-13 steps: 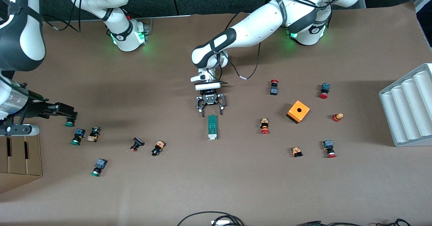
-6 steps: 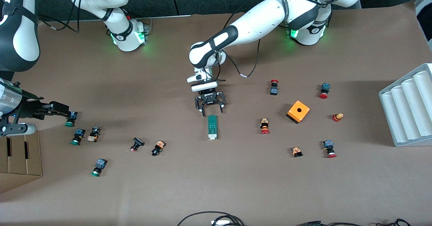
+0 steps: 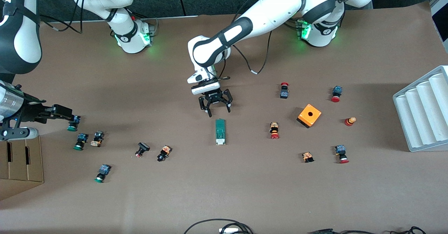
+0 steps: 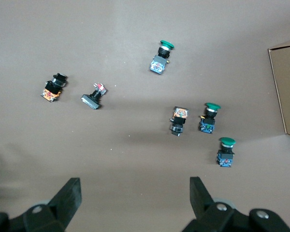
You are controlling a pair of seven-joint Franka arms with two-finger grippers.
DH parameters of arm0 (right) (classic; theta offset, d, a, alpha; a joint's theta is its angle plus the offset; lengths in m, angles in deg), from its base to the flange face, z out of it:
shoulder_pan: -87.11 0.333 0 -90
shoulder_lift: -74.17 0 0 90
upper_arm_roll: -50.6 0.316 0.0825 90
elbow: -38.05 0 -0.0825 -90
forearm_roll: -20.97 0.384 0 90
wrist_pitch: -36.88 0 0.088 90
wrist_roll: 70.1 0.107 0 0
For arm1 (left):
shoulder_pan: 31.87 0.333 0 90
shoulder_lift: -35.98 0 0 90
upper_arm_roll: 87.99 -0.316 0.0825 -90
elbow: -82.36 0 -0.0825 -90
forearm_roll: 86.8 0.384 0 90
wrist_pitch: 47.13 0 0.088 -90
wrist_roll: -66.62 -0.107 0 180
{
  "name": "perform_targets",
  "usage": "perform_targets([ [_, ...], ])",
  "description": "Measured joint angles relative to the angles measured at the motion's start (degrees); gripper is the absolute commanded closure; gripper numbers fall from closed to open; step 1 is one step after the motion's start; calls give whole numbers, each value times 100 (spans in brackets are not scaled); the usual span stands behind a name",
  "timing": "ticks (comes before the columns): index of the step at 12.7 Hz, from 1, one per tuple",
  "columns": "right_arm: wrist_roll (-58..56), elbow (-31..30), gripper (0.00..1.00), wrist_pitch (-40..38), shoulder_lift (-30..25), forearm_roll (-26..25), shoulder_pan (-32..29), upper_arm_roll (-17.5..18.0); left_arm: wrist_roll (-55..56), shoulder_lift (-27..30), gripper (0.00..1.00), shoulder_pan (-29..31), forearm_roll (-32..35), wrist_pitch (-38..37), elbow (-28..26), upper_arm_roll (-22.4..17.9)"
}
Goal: Close load switch with both arms
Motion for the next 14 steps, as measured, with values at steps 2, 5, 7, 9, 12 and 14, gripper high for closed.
perform_targets([
  [2,0,-29,0,-1,-77,0,-4,-6,-890,234,0,97,-602,127,63,1],
  [5,0,-202,0,-43,-410,0,-11,115,-2187,594,0,187,-1557,169,176,2],
  [7,165,-281,0,-53,-542,0,-12,374,-3035,848,0,312,-2189,159,243,0],
  [9,501,-289,0,-59,-629,0,-12,477,-3939,1124,0,576,-2862,172,279,7],
  [12,533,-295,0,-252,-665,0,-108,451,-4928,1448,0,910,-3694,174,285,12],
  [14,533,-298,0,-282,-656,0,-140,450,-5499,1586,0,1111,-4219,180,338,14],
])
